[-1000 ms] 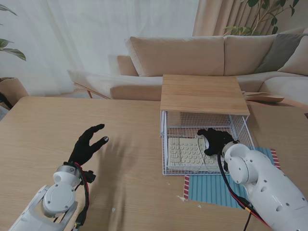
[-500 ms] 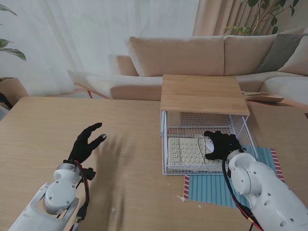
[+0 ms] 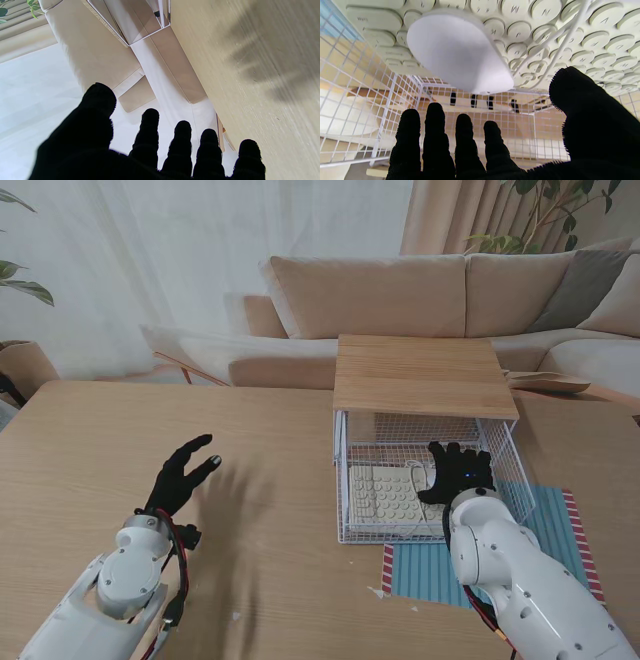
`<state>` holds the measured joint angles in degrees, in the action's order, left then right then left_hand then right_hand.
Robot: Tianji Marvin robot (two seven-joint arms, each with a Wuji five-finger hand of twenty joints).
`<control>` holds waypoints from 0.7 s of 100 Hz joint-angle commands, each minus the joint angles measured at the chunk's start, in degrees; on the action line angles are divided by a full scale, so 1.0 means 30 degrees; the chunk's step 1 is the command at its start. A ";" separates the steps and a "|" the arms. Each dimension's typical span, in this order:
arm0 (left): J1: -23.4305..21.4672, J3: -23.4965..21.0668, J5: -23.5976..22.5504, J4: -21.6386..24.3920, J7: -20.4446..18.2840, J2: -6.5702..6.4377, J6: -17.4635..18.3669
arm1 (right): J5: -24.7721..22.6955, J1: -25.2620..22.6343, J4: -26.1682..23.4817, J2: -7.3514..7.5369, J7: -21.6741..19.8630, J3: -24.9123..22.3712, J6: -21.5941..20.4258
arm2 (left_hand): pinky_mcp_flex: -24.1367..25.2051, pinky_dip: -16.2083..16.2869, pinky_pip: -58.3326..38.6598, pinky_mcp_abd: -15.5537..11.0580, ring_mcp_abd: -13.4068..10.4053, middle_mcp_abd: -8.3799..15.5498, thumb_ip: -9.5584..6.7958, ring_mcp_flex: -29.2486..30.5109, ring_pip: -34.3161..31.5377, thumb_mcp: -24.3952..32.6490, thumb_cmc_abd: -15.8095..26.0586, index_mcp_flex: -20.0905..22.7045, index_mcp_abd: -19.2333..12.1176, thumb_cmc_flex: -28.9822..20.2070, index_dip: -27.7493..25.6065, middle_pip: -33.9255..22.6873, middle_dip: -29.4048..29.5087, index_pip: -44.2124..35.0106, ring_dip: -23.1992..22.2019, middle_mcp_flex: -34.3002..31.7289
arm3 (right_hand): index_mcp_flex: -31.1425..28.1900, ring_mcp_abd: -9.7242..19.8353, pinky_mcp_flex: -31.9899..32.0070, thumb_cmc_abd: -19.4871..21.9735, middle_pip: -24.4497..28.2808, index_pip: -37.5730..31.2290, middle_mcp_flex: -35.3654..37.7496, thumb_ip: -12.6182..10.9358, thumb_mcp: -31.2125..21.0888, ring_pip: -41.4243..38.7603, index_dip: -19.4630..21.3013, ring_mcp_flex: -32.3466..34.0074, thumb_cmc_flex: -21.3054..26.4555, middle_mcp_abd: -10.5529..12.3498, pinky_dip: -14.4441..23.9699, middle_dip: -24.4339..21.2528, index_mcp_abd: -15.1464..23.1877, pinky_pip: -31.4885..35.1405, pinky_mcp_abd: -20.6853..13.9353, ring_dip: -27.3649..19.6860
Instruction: Unroll the mouse pad and set up the keyboard and mouse from the tabletop organizer
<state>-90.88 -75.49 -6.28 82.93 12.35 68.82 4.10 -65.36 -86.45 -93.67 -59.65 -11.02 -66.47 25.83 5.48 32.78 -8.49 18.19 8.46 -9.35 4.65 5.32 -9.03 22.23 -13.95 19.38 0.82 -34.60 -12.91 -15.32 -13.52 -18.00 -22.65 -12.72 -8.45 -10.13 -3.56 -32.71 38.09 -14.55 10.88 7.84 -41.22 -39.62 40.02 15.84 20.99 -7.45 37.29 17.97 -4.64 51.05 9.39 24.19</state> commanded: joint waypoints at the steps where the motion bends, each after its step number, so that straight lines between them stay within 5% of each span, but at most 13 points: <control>1: -0.0074 0.0053 0.0010 0.0114 -0.0424 0.0115 -0.0021 | 0.0233 0.0268 0.0119 -0.0237 -0.0167 0.0319 0.0458 | 0.0229 0.0305 0.0503 -0.0009 -0.0026 0.0527 -0.0579 -0.0728 0.0235 0.0423 -0.0328 -0.0197 -0.0049 -0.0027 0.0025 -0.0036 0.0012 0.0059 -0.0411 0.0428 | -0.0181 -0.0651 0.0073 0.0180 0.0554 -0.0032 -0.0465 -0.0727 0.0314 0.0396 -0.0318 -0.0243 -0.0602 -0.0759 0.0073 0.0270 -0.1144 -0.0556 0.0093 -0.0271; 12: -0.0172 0.0010 0.0134 0.0286 -0.0417 0.0124 0.0027 | 0.0497 0.0635 0.0380 -0.0256 -0.0338 0.0821 0.1612 | 0.0219 0.0311 0.0488 -0.0007 -0.0004 0.0520 -0.0589 -0.0685 0.0185 0.0455 -0.0347 -0.0199 0.0061 -0.0054 0.0027 -0.0089 -0.0015 0.0064 -0.0450 0.0402 | -0.0727 -0.0757 -0.0051 0.0253 0.0863 -0.0170 -0.0455 -0.0719 0.0522 0.0540 -0.0466 -0.0206 -0.0874 -0.1282 -0.0078 0.0380 -0.2610 -0.0691 0.0118 -0.0360; 23: -0.0201 0.0017 0.0088 0.0363 -0.0419 0.0112 0.0077 | 0.1105 0.0743 0.0487 -0.0235 -0.0657 0.0765 0.2019 | 0.0223 0.0366 0.0434 0.0008 0.0002 0.0519 -0.0598 -0.0672 0.0137 0.0470 -0.0357 -0.0218 0.0081 -0.0036 0.0034 -0.0148 -0.0047 0.0081 -0.0476 0.0393 | -0.0663 -0.0459 0.0115 0.0351 0.0445 -0.0162 -0.0505 -0.0730 0.0717 0.1016 -0.0851 -0.0467 -0.0853 -0.1401 -0.0524 0.0118 -0.2676 -0.1018 -0.0166 -0.0601; 35: -0.0152 0.0034 0.0129 0.0286 -0.0436 0.0119 0.0054 | 0.1716 0.0307 0.0549 -0.0226 -0.0417 -0.0175 0.0583 | 0.0247 0.0408 0.0405 0.0018 0.0004 0.0523 -0.0612 -0.0682 0.0120 0.0505 -0.0393 -0.0224 0.0082 -0.0061 0.0035 -0.0174 -0.0064 0.0083 -0.0482 0.0404 | -0.0352 0.0440 0.1018 0.0284 -0.0614 -0.0262 -0.0473 -0.0742 0.0742 0.1591 -0.0986 -0.1404 -0.0533 -0.0744 -0.0771 -0.0332 -0.1697 -0.1430 -0.1068 -0.0862; 51: -0.0090 -0.0014 0.0141 0.0188 -0.0393 0.0134 0.0063 | 0.1275 -0.0205 0.0317 0.0037 -0.1996 -0.1373 -0.1398 | 0.0252 0.0438 0.0391 0.0013 0.0021 0.0503 -0.0628 -0.0676 0.0099 0.0569 -0.0498 -0.0208 0.0075 -0.0058 0.0032 -0.0192 -0.0075 0.0074 -0.0487 0.0402 | 0.0049 0.1063 0.1173 0.0106 -0.1684 -0.0279 -0.0419 -0.0721 0.0344 0.2571 -0.1006 -0.1863 -0.0224 -0.0530 -0.1091 -0.0701 -0.1317 -0.2136 -0.1755 -0.1367; 70: -0.0044 -0.0047 0.0120 0.0141 -0.0355 0.0143 0.0019 | 0.1053 -0.0094 0.0817 0.0139 -0.2296 -0.1773 -0.2301 | 0.0258 0.0468 0.0379 0.0019 0.0019 0.0520 -0.0652 -0.0678 0.0097 0.0674 -0.0585 -0.0213 0.0075 -0.0087 0.0028 -0.0215 -0.0089 0.0067 -0.0484 0.0403 | 0.0204 0.1269 0.1182 -0.0283 -0.2173 -0.0314 -0.0369 -0.0718 -0.0261 0.2708 -0.0931 -0.1927 0.0090 -0.0442 -0.1145 -0.0864 -0.1287 -0.2333 -0.2007 -0.1441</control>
<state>-91.05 -75.57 -5.99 83.21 12.00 68.95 4.23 -62.11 -86.79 -92.30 -59.13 -18.08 -71.57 19.71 5.49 32.82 -8.49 18.19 8.49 -9.35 4.65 5.31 -9.03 23.63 -15.15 19.38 1.36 -34.64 -12.91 -15.32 -13.52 -18.00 -23.25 -12.72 -9.37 -7.53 -1.15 -32.67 33.20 -15.33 10.88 7.84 -40.82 -31.99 37.42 12.33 21.10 -9.58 34.74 15.77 -9.31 45.58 4.92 20.80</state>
